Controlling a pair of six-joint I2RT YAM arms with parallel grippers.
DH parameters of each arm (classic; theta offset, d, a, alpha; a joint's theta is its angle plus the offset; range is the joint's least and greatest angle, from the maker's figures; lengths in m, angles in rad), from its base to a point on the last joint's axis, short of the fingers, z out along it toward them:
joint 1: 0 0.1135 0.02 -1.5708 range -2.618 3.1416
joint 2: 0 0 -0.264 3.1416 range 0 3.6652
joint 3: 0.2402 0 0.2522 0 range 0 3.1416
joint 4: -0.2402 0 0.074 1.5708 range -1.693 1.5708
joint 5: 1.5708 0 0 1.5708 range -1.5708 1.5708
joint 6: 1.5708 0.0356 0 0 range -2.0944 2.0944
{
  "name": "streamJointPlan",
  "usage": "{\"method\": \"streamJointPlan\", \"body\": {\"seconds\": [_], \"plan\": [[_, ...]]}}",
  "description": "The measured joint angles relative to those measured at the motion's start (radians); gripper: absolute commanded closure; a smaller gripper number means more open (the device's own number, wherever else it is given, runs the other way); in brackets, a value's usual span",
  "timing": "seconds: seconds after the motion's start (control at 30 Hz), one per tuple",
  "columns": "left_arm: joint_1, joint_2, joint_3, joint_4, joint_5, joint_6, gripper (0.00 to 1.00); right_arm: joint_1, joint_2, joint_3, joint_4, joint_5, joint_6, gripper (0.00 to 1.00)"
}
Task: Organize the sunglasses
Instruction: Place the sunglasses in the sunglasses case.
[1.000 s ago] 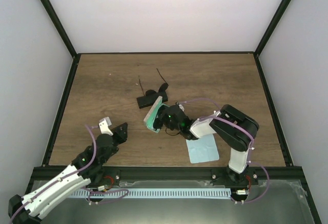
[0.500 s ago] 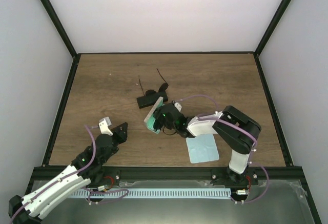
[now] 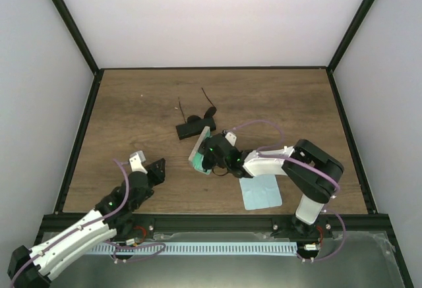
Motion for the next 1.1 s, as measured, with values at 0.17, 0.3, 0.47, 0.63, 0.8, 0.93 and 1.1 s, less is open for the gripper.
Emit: {"method": "streamJointPlan", "body": {"seconds": [0.17,0.3,0.47,0.63,0.8,0.93,1.1], "plan": [[0.000,0.013,-0.005,0.013,0.000,0.000,0.78,0.001,-0.013,0.000,-0.026,0.013,-0.011,0.17],[0.000,0.013,-0.005,0.019,-0.005,0.001,0.78,0.002,-0.039,-0.001,-0.064,0.032,-0.023,0.17],[0.000,0.039,-0.006,0.038,-0.011,0.004,0.79,0.002,-0.081,-0.001,-0.098,0.061,-0.038,0.15],[0.000,0.106,-0.014,0.092,-0.017,0.008,0.79,0.002,-0.098,-0.001,-0.125,0.085,-0.049,0.19],[0.002,0.214,-0.016,0.173,-0.044,0.024,0.79,0.002,-0.108,-0.013,-0.134,0.088,-0.063,0.49],[0.026,0.374,-0.008,0.259,-0.071,0.044,0.82,0.002,-0.113,-0.043,-0.131,0.077,-0.082,0.78],[0.089,0.642,0.051,0.404,-0.064,0.084,0.84,0.003,-0.122,-0.087,-0.138,0.062,-0.082,0.89]]}}
